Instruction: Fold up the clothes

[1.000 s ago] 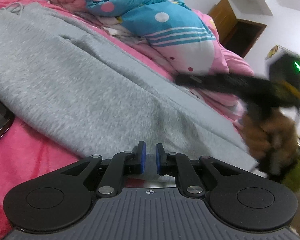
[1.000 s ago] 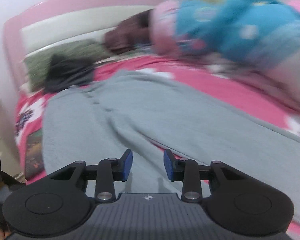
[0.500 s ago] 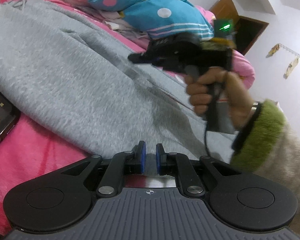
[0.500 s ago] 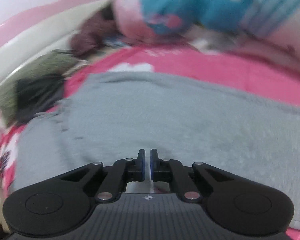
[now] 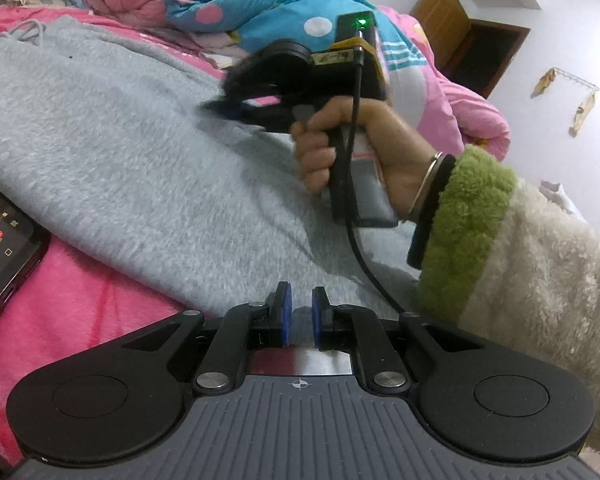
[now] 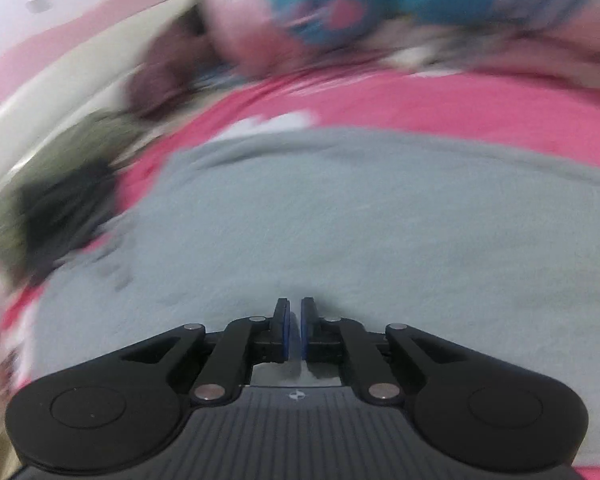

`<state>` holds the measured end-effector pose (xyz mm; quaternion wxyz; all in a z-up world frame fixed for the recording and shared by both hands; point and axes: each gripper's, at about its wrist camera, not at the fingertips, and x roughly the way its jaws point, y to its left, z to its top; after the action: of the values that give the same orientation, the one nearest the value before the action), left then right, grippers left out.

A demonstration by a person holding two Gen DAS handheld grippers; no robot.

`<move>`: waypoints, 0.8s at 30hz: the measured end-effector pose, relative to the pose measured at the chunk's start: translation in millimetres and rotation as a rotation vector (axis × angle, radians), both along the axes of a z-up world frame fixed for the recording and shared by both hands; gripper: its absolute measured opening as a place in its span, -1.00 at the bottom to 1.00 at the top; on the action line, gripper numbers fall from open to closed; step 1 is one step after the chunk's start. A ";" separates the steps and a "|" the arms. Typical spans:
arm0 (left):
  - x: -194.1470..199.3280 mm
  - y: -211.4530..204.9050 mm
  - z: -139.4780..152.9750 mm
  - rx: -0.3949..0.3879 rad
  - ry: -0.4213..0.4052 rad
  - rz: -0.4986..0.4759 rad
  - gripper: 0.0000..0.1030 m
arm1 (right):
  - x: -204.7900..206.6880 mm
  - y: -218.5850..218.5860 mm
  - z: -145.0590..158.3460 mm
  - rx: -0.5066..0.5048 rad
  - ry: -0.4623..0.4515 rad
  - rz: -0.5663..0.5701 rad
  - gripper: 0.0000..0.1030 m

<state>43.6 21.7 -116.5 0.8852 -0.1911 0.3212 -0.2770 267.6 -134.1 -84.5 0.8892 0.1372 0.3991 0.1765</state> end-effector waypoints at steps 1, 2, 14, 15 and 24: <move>-0.4 0.1 0.2 0.002 -0.002 -0.001 -0.81 | -4.9 -7.6 3.7 -0.011 0.002 -0.028 -0.92; -0.8 0.2 0.5 0.004 -0.003 -0.001 -0.81 | -17.8 -15.6 10.8 -0.009 -0.007 -0.024 -0.91; -9.0 3.2 2.2 0.054 -0.055 -0.003 -0.80 | -215.8 -56.5 29.8 -0.258 -0.137 0.073 -0.38; -9.4 3.8 2.4 0.056 -0.057 -0.002 -0.80 | -231.9 -55.3 16.0 -0.305 -0.119 0.065 -0.37; -14.2 5.6 3.9 0.065 -0.088 -0.010 -0.48 | -314.8 -55.4 1.3 -0.290 -0.235 -0.132 0.00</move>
<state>29.4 27.3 -112.6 0.9028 -0.1485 0.2917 -0.2789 -47.2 -189.5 -83.2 0.9499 0.0118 0.3039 0.0729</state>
